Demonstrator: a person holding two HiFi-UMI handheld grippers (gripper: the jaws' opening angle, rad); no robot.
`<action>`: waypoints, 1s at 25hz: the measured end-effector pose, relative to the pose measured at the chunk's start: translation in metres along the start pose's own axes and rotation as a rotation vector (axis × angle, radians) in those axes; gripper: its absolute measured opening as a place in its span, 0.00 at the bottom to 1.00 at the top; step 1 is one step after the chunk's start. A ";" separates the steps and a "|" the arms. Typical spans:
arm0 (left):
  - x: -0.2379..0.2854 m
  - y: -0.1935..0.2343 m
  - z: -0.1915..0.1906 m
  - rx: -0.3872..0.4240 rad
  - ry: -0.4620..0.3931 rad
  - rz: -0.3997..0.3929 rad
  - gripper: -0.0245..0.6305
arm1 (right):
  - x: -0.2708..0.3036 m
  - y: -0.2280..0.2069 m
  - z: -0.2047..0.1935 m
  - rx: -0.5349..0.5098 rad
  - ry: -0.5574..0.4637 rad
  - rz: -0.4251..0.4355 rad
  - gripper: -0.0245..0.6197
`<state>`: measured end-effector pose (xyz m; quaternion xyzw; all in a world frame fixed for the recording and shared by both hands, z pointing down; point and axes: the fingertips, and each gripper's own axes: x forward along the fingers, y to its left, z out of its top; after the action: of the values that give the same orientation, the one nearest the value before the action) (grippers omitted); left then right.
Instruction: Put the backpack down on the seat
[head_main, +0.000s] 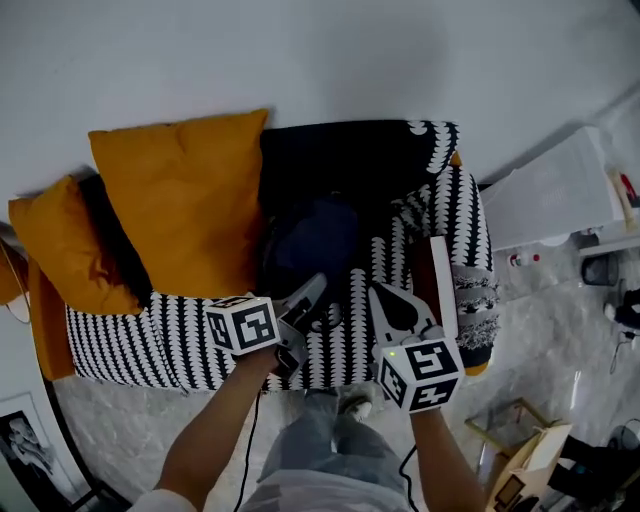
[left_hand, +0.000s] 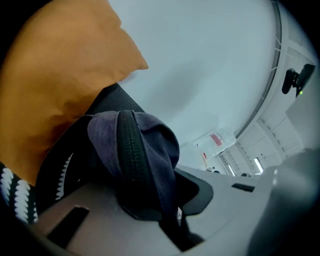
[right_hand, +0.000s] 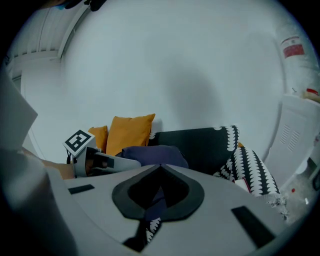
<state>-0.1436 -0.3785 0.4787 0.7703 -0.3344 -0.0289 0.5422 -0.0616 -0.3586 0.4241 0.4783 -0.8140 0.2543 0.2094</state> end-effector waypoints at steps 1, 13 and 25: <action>0.007 0.004 0.003 0.017 0.011 -0.006 0.11 | 0.004 -0.004 -0.004 0.005 0.001 -0.004 0.04; 0.081 0.034 0.022 0.172 0.083 -0.070 0.11 | 0.046 -0.046 -0.044 0.034 -0.009 -0.041 0.04; 0.095 0.032 -0.002 0.190 0.101 -0.116 0.11 | 0.055 -0.066 -0.071 0.061 -0.022 -0.023 0.04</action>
<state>-0.0844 -0.4348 0.5376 0.8367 -0.2631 0.0104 0.4803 -0.0212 -0.3793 0.5265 0.4966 -0.8027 0.2711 0.1885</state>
